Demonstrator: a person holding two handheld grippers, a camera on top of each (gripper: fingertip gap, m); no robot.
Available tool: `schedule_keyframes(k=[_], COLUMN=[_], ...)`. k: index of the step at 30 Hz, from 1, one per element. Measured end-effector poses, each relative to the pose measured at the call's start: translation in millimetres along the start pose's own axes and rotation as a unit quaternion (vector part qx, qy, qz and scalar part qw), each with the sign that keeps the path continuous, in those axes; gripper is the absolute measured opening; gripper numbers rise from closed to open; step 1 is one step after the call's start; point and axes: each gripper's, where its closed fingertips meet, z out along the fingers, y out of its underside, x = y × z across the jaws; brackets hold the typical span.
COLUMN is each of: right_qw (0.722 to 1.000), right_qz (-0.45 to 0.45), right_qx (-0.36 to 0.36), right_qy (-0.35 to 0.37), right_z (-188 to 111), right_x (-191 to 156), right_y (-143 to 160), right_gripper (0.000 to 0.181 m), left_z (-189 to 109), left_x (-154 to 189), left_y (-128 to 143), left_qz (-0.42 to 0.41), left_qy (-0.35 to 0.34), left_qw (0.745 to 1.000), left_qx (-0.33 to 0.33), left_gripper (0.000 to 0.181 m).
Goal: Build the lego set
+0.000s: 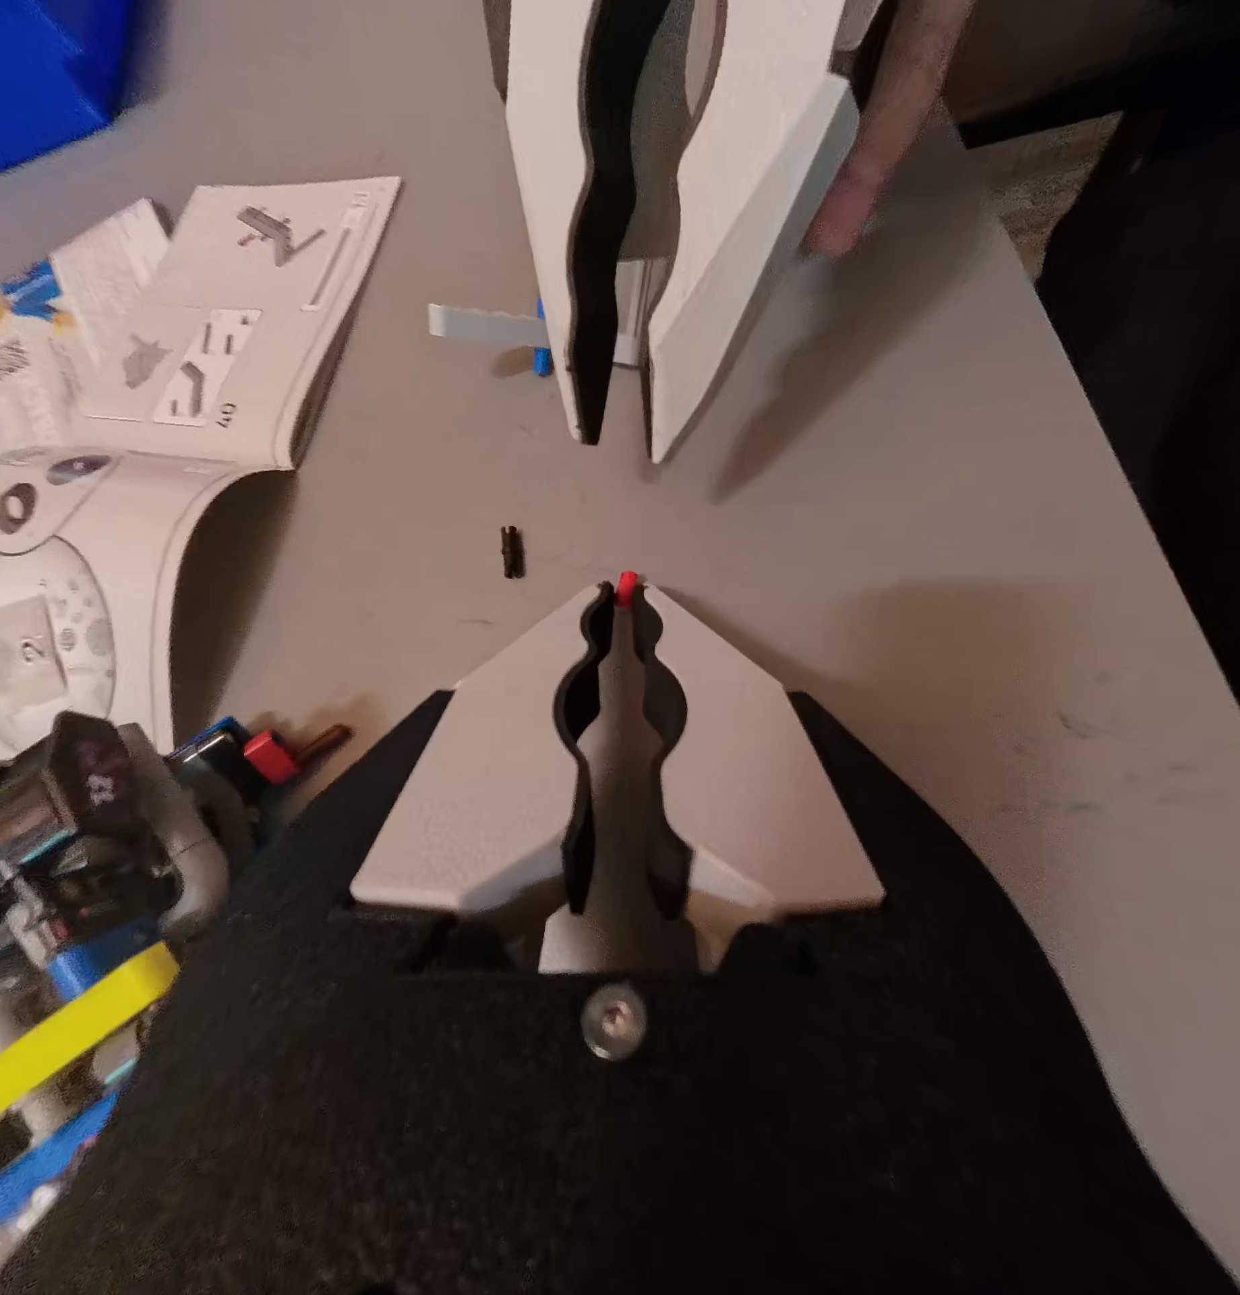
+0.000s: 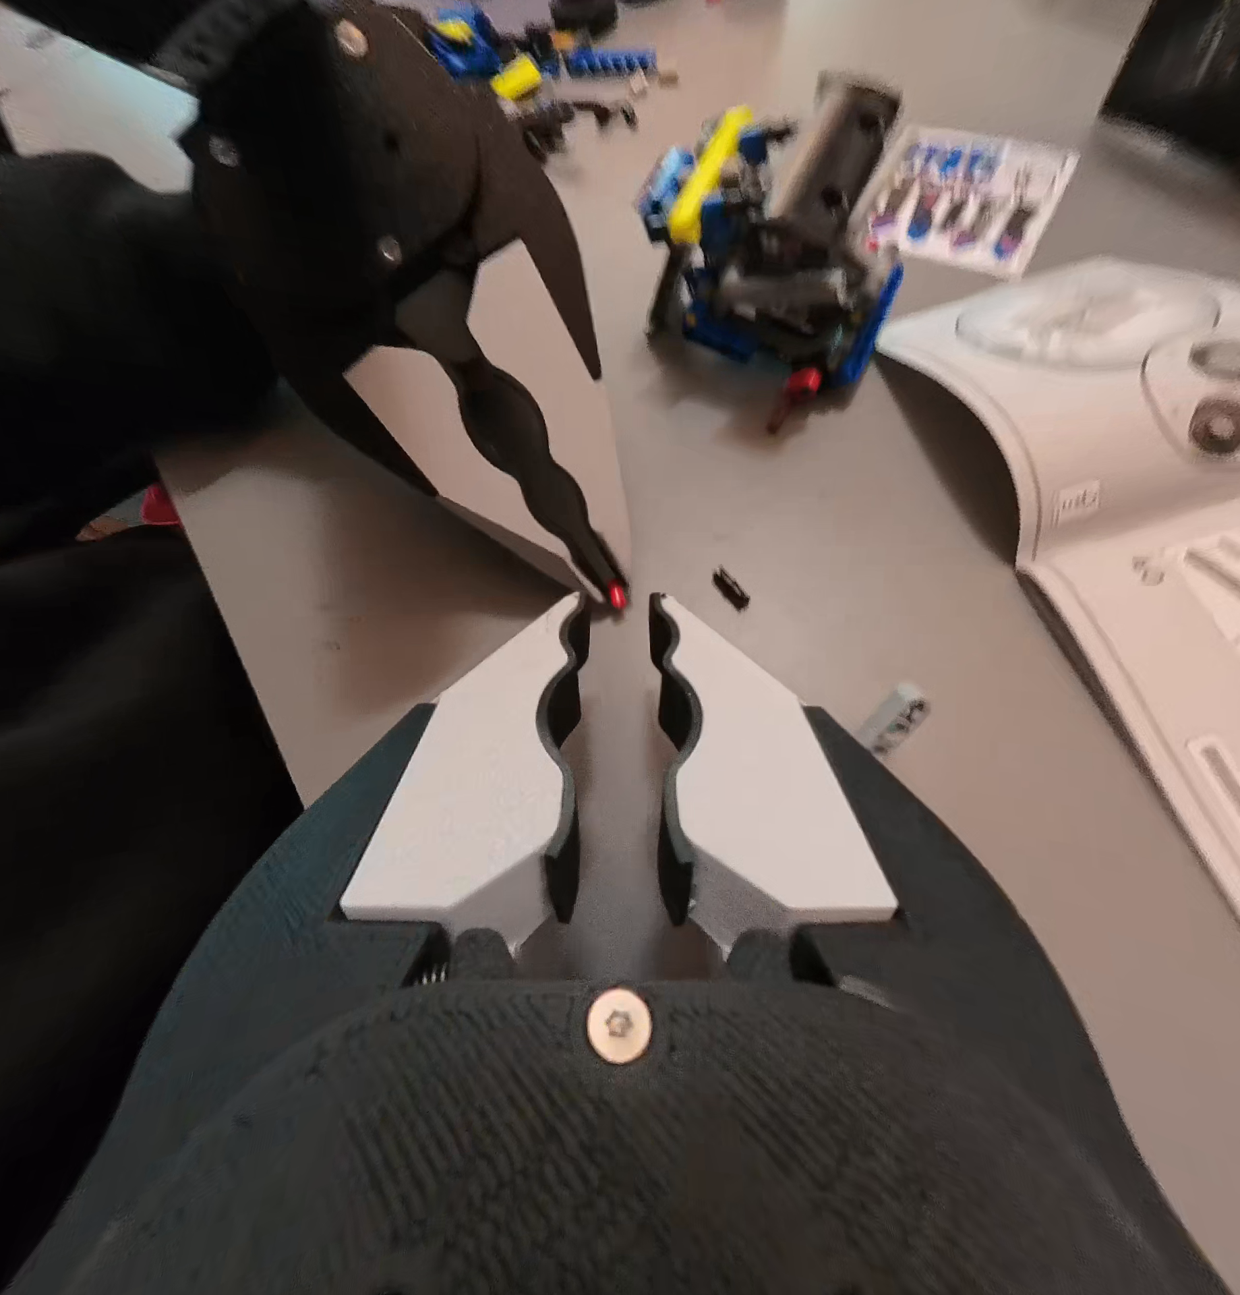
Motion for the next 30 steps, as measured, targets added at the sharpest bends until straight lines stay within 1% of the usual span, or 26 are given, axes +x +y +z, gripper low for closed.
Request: schedule_keyframes(k=[2, 4, 7, 8, 10, 11, 13, 14, 15, 16, 18, 20, 25, 30], right_qw=[0.998, 0.995, 0.985, 0.986, 0.995, 0.995, 0.981, 0.971, 0.964, 0.959, 0.958, 0.956, 0.941, 0.939], right_qz=[-0.052, -0.095, -0.155, -0.152, -0.073, -0.020, 0.075, 0.114, 0.150, 0.171, 0.195, 0.205, 0.232, 0.231], right_qx=[0.028, 0.041, 0.072, 0.068, 0.068, 0.090, 0.155, 0.173, 0.176, 0.171, 0.154, 0.154, 0.171, 0.176], right_qy=[0.004, -0.002, 0.009, 0.008, -0.022, -0.041, -0.087, -0.116, -0.133, -0.148, -0.145, -0.145, -0.176, -0.184], right_z=[-2.5, -4.4, -8.3, -8.2, -8.2, -11.1, -18.9, -21.1, -20.2, -17.9, -12.0, -10.8, -13.3, -12.6], right_x=[-3.0, -7.5, -11.5, -11.8, -11.7, -11.8, -14.3, -17.7, -18.1, -19.7, -16.8, -15.2, -18.8, -21.5], right_y=[-7.7, -11.2, -18.5, -16.7, -14.7, -19.8, -35.9, -40.4, -41.1, -39.1, -31.8, -29.8, -36.0, -37.7], right_gripper=[0.013, 0.009, 0.012, 0.015, 0.018, 0.018, 0.022, 0.018, 0.018, 0.022, 0.018, 0.017, 0.014, 0.004], left_z=[-4.9, -11.1, -22.2, -25.9, -33.2, -36.5, -41.0, -41.9, -42.4, -42.9, -44.5, -44.7, -45.5, -46.7], left_x=[-0.6, 4.3, 7.7, 6.6, 1.0, -1.4, -4.3, -5.6, -6.1, -6.1, -6.1, -5.7, -3.5, -1.9], left_y=[-7.8, -17.4, -33.8, -37.9, -43.5, -46.0, -50.1, -51.5, -53.3, -55.7, -59.8, -59.3, -58.7, -59.8], left_qz=[-0.011, -0.043, -0.085, -0.093, -0.080, -0.061, -0.018, 0.000, 0.016, 0.028, 0.041, 0.046, 0.062, 0.073], left_qy=[-0.014, 0.004, 0.026, 0.026, 0.001, -0.018, -0.056, -0.073, -0.087, -0.097, -0.109, -0.109, -0.110, -0.111], left_qw=[0.999, 0.997, 0.989, 0.986, 0.984, 0.984, 0.985, 0.984, 0.983, 0.982, 0.979, 0.979, 0.979, 0.977], left_qx=[0.027, 0.060, 0.120, 0.136, 0.159, 0.164, 0.164, 0.161, 0.159, 0.160, 0.166, 0.164, 0.163, 0.167], left_gripper=[0.002, 0.002, 0.002, 0.002, 0.002, 0.002, 0.002, 0.002, 0.002, 0.002, 0.002, 0.002, 0.002, 0.002])
